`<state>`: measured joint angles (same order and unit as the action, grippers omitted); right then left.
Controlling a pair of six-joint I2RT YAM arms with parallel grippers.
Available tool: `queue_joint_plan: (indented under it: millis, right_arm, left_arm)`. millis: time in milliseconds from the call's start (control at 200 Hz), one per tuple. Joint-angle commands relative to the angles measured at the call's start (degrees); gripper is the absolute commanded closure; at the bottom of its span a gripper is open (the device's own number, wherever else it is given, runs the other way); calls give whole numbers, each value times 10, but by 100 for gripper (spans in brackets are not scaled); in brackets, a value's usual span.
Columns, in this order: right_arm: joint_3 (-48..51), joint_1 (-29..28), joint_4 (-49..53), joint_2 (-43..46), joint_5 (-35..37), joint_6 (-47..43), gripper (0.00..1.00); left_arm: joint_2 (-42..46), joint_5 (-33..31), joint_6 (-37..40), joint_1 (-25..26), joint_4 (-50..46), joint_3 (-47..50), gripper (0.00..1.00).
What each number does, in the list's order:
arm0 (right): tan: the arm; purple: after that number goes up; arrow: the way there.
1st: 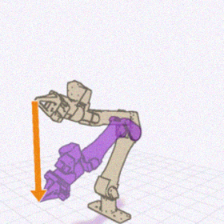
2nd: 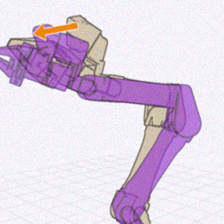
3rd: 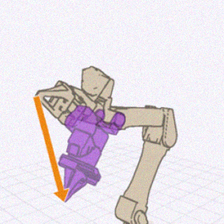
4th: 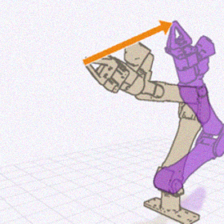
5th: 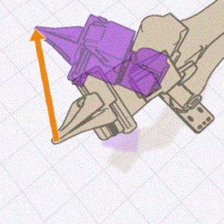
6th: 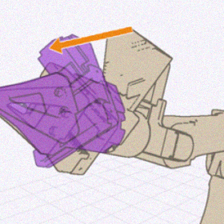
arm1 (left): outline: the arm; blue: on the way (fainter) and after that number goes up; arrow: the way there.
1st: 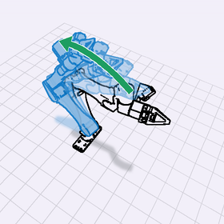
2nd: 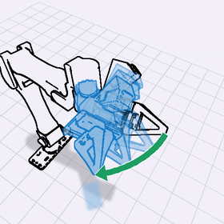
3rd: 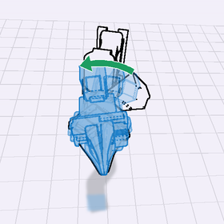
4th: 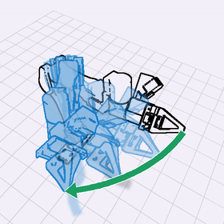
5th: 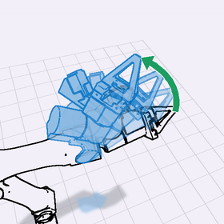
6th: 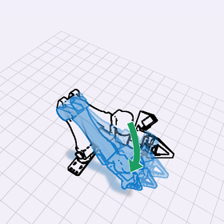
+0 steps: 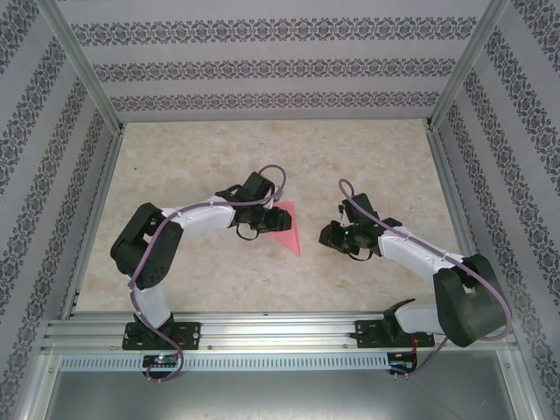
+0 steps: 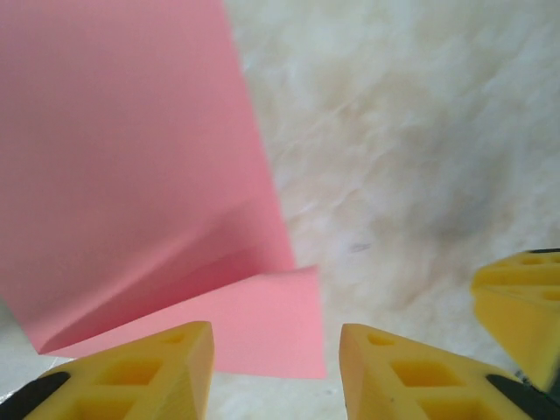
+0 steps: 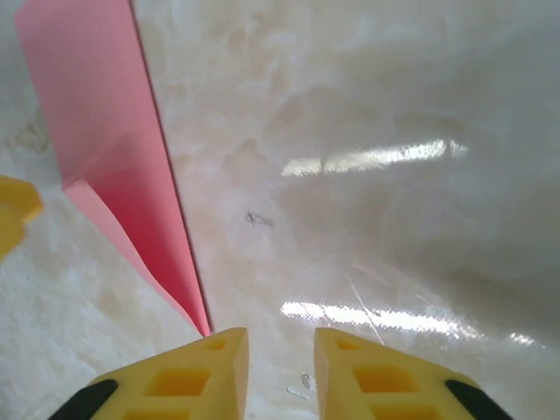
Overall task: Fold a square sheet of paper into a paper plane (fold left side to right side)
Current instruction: Third fold the triangle at the center of the table, then fourth fold the wing at the center of the table.
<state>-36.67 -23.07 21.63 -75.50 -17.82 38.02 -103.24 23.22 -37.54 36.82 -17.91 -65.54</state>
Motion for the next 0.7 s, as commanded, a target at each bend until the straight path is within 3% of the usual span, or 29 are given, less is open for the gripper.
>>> queue_joint_plan:
  millis: [0, 250, 490, 629, 694]
  right_arm:
    - [-28, 6, 20, 4, 12, -47, 70]
    - [-61, 5, -11, -28, -22, -74, 65]
    - [-109, -7, -22, -79, -27, -121, 51]
    - [-134, -12, -23, -123, -30, -140, 49]
    - [-142, -19, -34, -145, -44, -140, 48]
  left_arm:
    - [51, -20, 10, -21, -26, -16, 52]
    - [145, -66, 9, -62, -42, 52, 36]
    - [238, -87, -38, -82, 18, 186, 14]
    - [264, -82, -52, -84, 48, 237, 1]
    - [268, -78, -65, -84, 71, 259, 0]
